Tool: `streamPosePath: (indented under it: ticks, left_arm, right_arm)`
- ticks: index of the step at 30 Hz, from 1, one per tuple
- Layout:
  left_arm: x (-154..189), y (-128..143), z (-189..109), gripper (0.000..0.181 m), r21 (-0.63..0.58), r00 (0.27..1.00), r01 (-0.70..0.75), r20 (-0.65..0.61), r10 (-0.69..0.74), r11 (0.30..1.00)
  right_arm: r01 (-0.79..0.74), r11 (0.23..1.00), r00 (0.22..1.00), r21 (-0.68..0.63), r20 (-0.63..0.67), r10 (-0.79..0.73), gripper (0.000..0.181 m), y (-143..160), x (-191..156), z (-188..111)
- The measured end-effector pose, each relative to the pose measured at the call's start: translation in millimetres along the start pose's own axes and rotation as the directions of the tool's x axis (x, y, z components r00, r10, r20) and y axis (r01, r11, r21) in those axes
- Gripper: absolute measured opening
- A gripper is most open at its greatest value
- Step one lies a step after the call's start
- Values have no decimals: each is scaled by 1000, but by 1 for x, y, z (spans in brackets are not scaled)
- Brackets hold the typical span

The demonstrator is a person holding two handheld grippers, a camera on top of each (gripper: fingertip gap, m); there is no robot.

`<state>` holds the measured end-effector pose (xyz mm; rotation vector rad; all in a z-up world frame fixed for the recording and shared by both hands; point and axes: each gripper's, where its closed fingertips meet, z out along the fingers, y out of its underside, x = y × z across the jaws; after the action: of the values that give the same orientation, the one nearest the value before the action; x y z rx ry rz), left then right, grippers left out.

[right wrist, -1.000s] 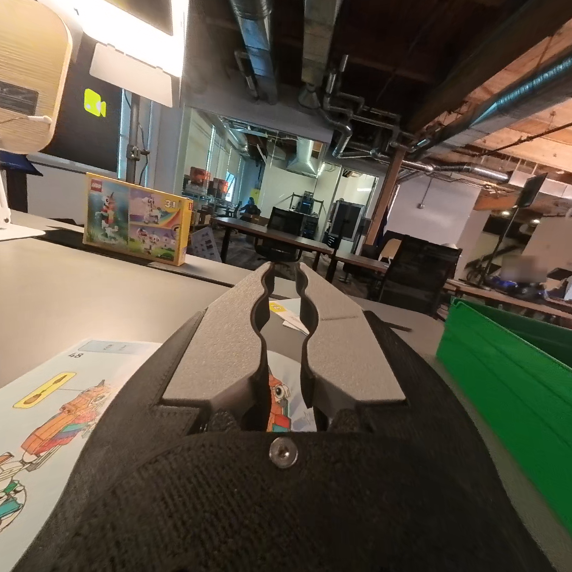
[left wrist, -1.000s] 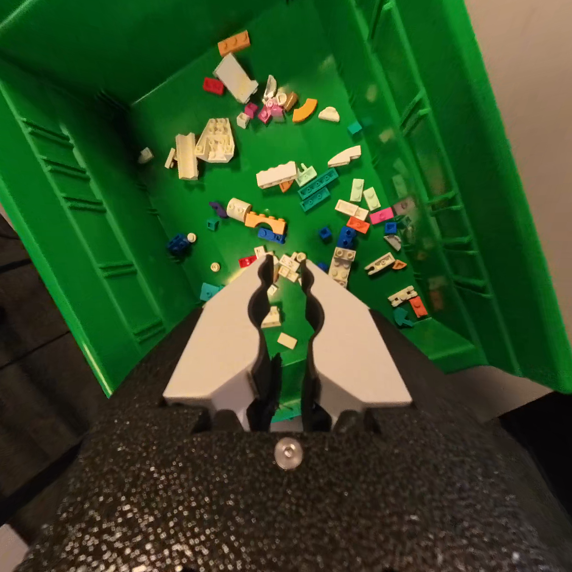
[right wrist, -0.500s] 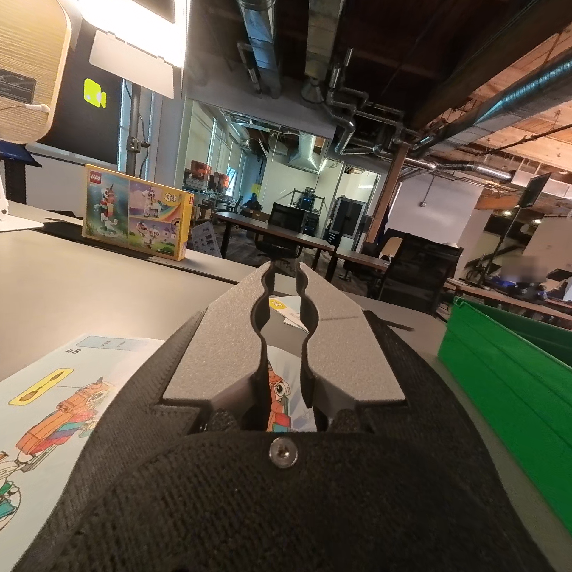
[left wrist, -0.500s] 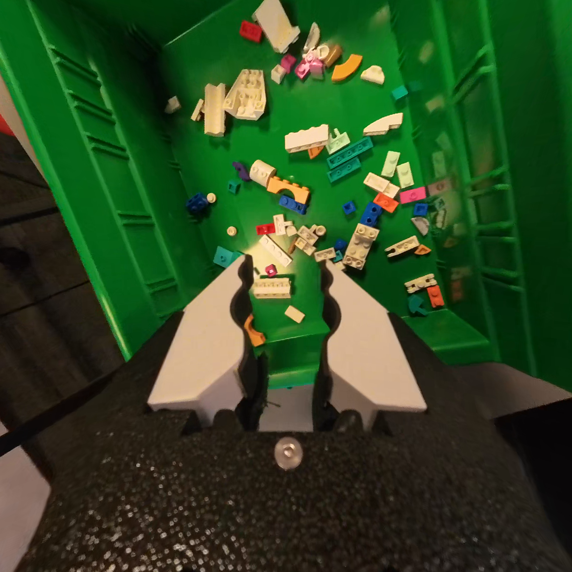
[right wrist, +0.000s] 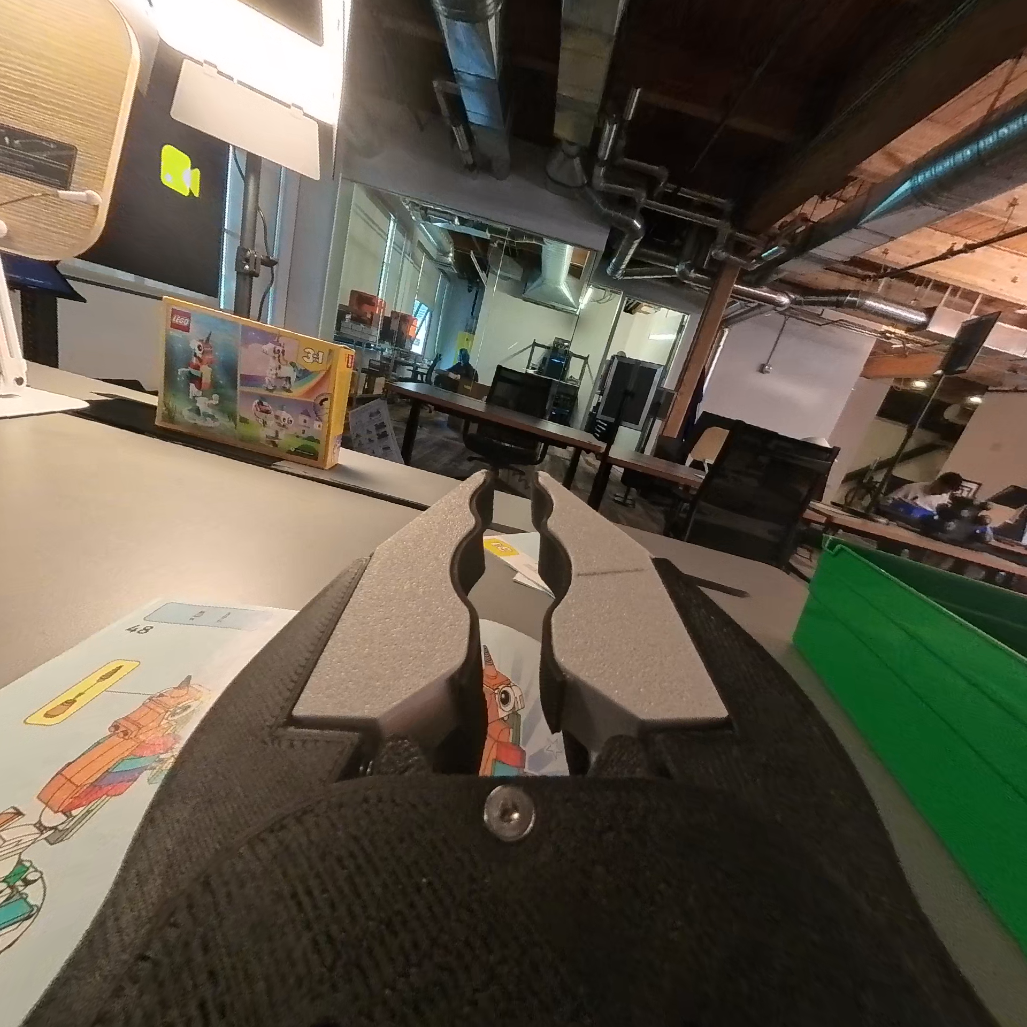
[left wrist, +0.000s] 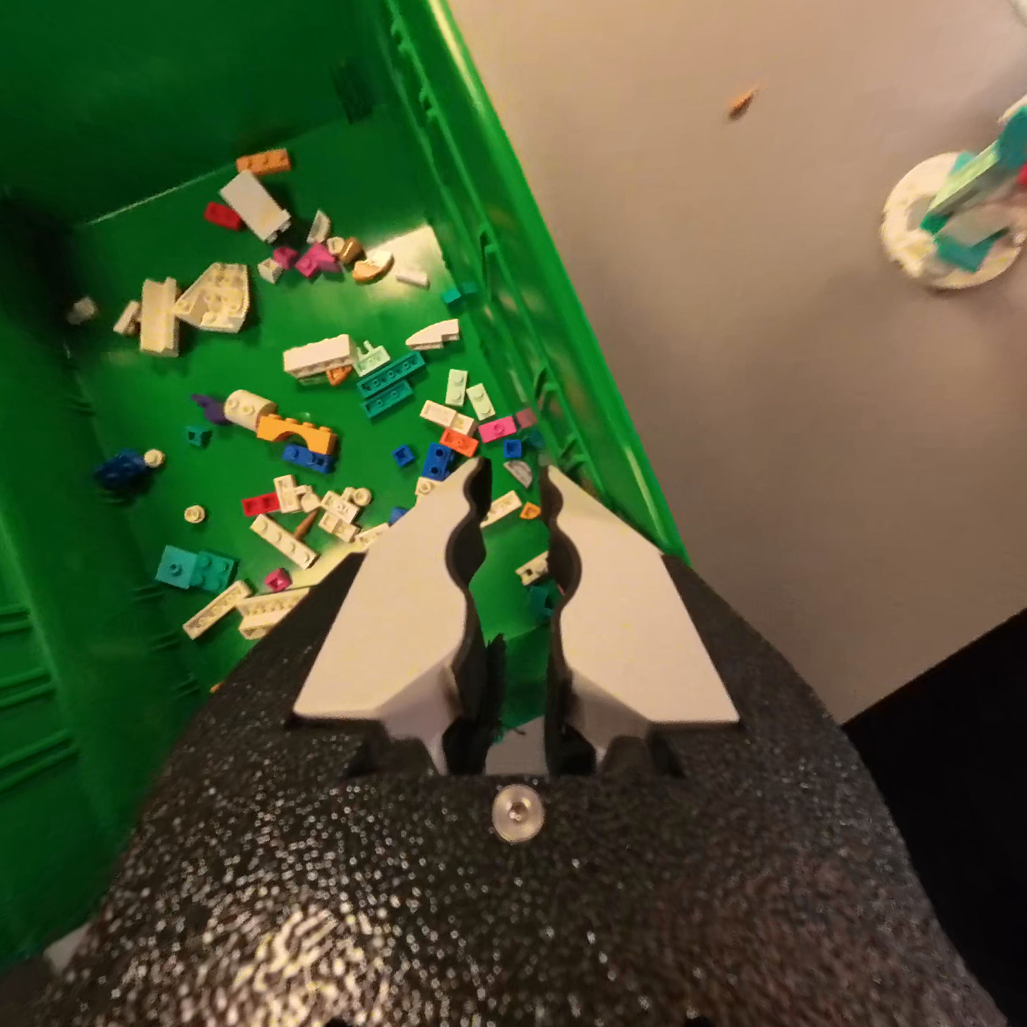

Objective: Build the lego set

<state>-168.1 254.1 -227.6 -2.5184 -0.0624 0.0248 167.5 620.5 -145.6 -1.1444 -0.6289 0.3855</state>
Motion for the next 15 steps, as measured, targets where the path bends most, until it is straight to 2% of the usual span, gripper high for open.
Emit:
streamPosePath:
  ticks: [2, 4, 8, 10, 12, 13, 15]
  left_arm:
    - [18, -4, 3, 6, -3, 1000, 22, -13, -22, 1000]
    - [35, -9, 9, 13, -18, 1000, 7, 16, -6, 1000]
    - [71, -27, 30, 14, 22, 999, 1, 38, -2, 1000]
    - [87, -39, 41, 13, 77, 1000, 9, 25, -11, 997]
    - [94, -52, 41, 21, 133, 999, 19, 28, -23, 991]
    - [97, -57, 37, 30, 166, 999, 30, 13, -33, 986]
    - [94, -70, 18, 32, 268, 998, 55, 19, -62, 962]
  right_arm:
    - [-3, 1000, 1000, 2, 3, 3, 10, 0, -1, 0]
    - [0, 1000, 1000, 1, 6, 0, 10, 0, -1, 0]
    - [-4, 1000, 1000, 3, 5, 3, 10, 0, -1, 0]
    - [-12, 1000, 1000, 5, 3, 12, 11, -1, 0, 0]
    - [-17, 1000, 1000, 6, 2, 17, 11, -1, 1, 0]
    - [-16, 1000, 1000, 5, 2, 16, 11, -1, 1, 0]
    - [-8, 1000, 1000, 4, 7, 8, 11, 0, -1, 0]
